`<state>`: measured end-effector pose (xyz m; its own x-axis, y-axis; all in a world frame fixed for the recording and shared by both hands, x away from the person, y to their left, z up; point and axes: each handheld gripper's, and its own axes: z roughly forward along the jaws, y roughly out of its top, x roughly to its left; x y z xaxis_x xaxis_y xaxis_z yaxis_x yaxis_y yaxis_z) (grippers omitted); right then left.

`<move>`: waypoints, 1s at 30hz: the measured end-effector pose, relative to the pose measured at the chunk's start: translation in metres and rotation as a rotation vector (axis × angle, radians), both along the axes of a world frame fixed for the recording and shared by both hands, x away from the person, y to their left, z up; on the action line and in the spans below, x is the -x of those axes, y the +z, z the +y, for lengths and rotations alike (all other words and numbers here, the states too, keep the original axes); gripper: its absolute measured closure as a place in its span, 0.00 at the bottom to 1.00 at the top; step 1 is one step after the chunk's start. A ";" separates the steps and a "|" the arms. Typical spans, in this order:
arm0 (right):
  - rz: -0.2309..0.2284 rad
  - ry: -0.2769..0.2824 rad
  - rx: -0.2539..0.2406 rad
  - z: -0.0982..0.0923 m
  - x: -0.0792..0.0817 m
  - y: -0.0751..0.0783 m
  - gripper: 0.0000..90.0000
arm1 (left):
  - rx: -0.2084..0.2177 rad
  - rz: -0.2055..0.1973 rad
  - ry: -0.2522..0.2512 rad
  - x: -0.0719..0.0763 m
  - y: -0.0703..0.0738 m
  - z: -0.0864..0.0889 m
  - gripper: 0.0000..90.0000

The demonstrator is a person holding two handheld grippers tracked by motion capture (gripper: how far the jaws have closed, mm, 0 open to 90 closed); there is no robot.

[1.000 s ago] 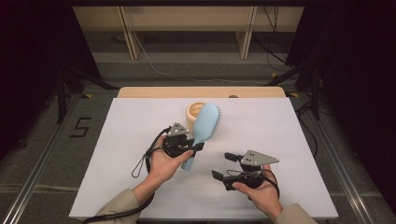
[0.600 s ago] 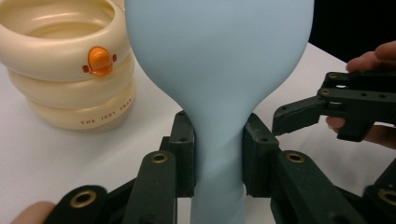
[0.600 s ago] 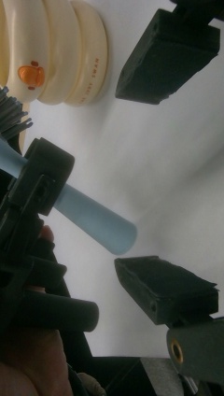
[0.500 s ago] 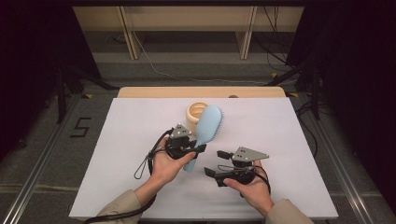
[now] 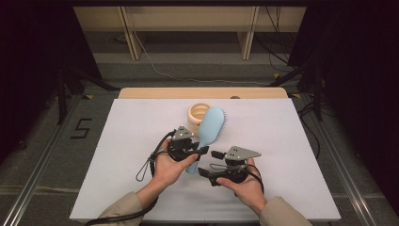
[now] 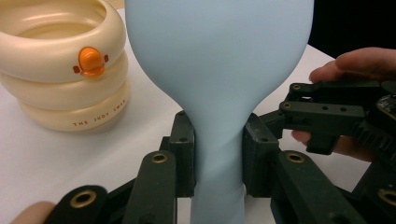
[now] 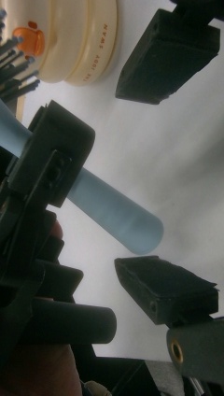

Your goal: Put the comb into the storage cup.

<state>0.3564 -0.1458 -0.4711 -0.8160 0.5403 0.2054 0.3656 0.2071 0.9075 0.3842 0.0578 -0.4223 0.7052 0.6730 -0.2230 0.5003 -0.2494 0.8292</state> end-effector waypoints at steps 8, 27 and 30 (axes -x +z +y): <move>0.010 0.001 0.003 0.008 -0.004 -0.002 0.18 | 0.005 -0.001 -0.001 0.000 -0.001 -0.001 0.77; 0.026 -0.010 -0.003 0.020 -0.008 -0.006 0.20 | 0.014 -0.001 0.001 0.001 -0.003 -0.002 0.77; 0.028 -0.011 -0.004 0.021 -0.009 -0.006 0.20 | 0.016 0.001 0.000 0.001 -0.004 -0.003 0.77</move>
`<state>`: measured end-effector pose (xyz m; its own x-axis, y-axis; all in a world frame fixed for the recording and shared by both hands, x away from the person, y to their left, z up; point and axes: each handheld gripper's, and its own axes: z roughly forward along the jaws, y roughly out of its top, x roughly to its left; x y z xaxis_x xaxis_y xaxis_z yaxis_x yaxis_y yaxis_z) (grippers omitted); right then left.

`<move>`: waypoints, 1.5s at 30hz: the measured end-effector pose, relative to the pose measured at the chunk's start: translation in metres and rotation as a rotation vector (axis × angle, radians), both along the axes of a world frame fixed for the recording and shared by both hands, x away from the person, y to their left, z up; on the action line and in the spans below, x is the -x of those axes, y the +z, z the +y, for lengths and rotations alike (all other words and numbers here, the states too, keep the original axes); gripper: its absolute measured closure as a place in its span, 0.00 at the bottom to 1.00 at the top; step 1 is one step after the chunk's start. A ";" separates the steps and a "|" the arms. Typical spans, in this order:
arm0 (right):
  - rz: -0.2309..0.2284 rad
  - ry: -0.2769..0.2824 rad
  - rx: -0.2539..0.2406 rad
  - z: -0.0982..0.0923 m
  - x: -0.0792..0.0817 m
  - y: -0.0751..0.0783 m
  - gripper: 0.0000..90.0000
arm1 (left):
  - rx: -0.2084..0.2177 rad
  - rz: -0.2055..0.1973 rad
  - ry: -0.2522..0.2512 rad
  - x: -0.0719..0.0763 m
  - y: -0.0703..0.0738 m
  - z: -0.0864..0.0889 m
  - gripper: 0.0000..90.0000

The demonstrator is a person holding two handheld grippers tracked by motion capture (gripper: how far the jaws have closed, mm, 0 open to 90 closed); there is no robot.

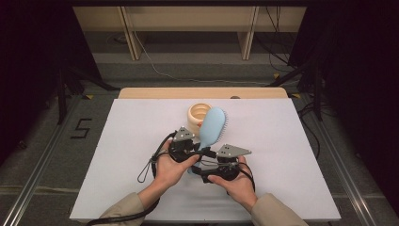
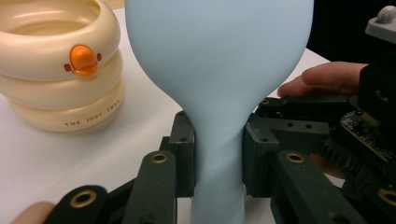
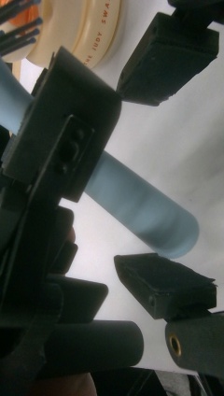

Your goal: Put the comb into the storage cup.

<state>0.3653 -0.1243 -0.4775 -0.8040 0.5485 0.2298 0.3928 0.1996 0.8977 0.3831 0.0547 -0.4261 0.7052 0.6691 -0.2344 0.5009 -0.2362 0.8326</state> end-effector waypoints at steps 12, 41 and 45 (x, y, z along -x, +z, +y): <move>0.009 0.002 0.002 0.009 -0.001 -0.003 0.26 | 0.007 0.011 0.001 0.000 -0.001 0.000 0.77; 0.027 -0.002 0.001 0.014 0.000 -0.006 0.49 | 0.005 0.017 0.011 -0.001 -0.006 0.000 0.77; 0.034 -0.016 -0.022 0.012 -0.001 -0.005 0.51 | 0.003 0.019 0.010 -0.001 -0.006 -0.001 0.77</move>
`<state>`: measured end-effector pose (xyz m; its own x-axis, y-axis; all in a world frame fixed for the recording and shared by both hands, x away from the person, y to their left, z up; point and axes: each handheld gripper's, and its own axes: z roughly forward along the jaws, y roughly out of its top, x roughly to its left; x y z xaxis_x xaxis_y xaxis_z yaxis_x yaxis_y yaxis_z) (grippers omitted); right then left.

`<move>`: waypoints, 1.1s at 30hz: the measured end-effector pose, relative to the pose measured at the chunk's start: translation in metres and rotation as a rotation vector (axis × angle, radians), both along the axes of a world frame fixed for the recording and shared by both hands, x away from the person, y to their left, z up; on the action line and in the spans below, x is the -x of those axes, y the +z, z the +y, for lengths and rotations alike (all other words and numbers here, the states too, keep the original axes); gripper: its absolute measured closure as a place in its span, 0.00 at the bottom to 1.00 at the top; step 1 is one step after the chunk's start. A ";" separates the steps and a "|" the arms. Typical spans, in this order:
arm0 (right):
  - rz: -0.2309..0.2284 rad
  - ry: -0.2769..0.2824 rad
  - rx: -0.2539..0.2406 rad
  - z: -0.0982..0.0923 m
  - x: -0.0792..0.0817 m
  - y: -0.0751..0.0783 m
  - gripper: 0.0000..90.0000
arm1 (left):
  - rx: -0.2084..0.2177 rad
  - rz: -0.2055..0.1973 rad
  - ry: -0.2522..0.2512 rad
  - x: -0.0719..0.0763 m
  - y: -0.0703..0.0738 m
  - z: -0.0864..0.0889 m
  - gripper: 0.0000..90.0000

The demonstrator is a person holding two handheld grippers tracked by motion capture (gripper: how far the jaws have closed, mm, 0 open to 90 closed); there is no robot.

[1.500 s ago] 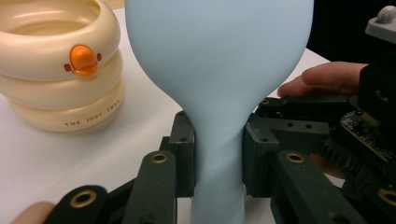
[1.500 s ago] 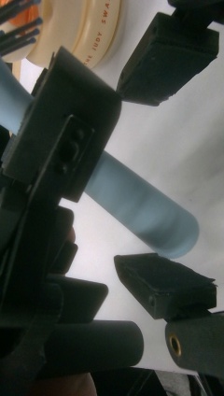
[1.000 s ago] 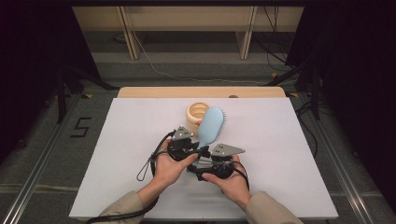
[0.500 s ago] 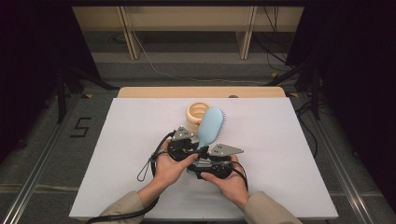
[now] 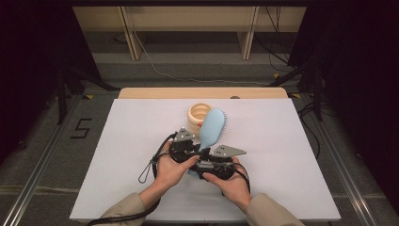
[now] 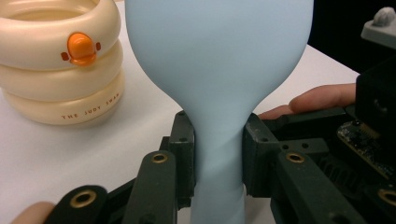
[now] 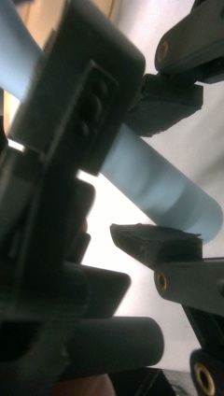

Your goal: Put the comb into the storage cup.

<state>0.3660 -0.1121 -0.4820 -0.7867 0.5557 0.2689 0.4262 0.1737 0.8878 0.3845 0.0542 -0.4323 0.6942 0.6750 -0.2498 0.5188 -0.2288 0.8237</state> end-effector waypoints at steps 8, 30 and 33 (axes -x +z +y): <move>0.014 0.005 -0.005 0.001 0.000 -0.001 0.55 | -0.002 0.000 -0.002 0.000 -0.001 -0.001 0.77; 0.158 -0.058 -0.091 -0.006 -0.002 -0.002 0.72 | -0.017 0.002 -0.018 0.000 0.000 -0.002 0.76; 0.170 -0.066 -0.097 -0.006 -0.002 -0.002 0.74 | -0.021 0.000 -0.020 0.000 0.001 -0.002 0.75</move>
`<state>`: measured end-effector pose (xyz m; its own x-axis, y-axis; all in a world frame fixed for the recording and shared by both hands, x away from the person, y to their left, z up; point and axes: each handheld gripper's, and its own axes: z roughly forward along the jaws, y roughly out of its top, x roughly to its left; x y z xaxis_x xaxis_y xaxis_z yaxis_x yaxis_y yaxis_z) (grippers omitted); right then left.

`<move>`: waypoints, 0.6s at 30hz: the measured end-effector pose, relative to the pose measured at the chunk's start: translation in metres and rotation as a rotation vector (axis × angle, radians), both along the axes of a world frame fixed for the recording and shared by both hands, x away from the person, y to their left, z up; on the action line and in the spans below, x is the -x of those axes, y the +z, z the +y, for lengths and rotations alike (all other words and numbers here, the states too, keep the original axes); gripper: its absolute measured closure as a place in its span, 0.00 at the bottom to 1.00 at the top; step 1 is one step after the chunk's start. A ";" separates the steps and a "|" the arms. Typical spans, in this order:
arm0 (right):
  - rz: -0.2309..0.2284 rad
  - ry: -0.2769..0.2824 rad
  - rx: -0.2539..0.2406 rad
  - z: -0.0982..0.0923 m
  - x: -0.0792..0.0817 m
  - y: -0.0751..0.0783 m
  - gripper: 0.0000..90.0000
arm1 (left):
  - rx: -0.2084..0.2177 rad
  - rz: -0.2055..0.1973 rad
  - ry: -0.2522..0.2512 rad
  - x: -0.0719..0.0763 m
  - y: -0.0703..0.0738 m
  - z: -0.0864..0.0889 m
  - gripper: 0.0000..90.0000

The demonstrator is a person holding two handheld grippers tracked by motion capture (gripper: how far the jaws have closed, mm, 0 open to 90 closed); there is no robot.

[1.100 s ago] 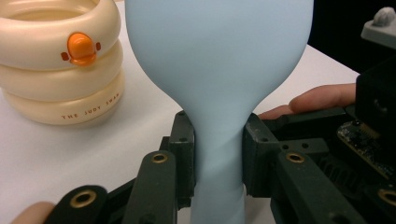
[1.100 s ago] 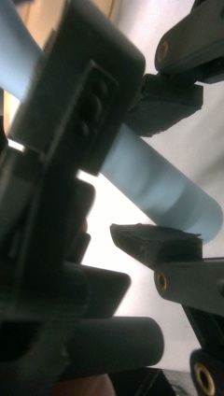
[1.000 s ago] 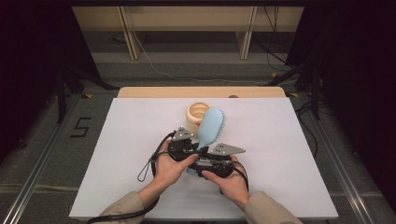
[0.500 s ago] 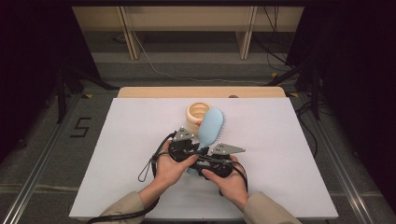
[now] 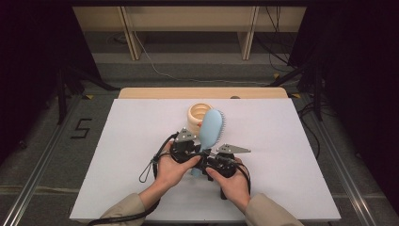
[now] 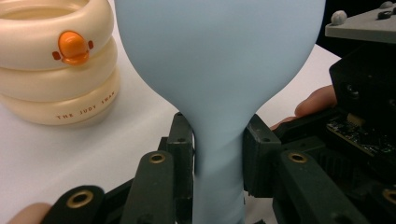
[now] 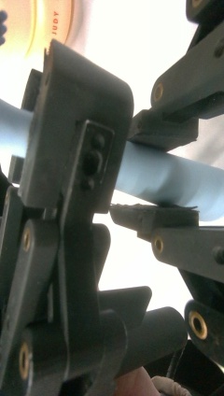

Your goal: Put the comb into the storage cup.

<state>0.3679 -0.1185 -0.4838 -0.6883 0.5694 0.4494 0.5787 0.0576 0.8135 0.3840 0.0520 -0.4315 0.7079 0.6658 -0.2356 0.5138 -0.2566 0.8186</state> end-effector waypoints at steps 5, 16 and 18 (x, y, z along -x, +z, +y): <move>0.017 -0.011 -0.012 -0.001 0.000 0.000 0.75 | -0.001 -0.005 0.000 0.000 0.000 0.000 0.75; 0.050 -0.011 -0.045 0.001 0.000 0.000 0.75 | -0.005 -0.018 -0.006 -0.002 0.003 0.001 0.68; 0.053 -0.011 -0.047 0.001 0.000 -0.001 0.75 | -0.004 -0.021 -0.006 -0.003 0.004 0.002 0.64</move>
<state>0.3677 -0.1175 -0.4845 -0.6568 0.5540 0.5116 0.6213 0.0132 0.7834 0.3866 0.0544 -0.4275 0.7166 0.6626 -0.2177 0.4947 -0.2629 0.8283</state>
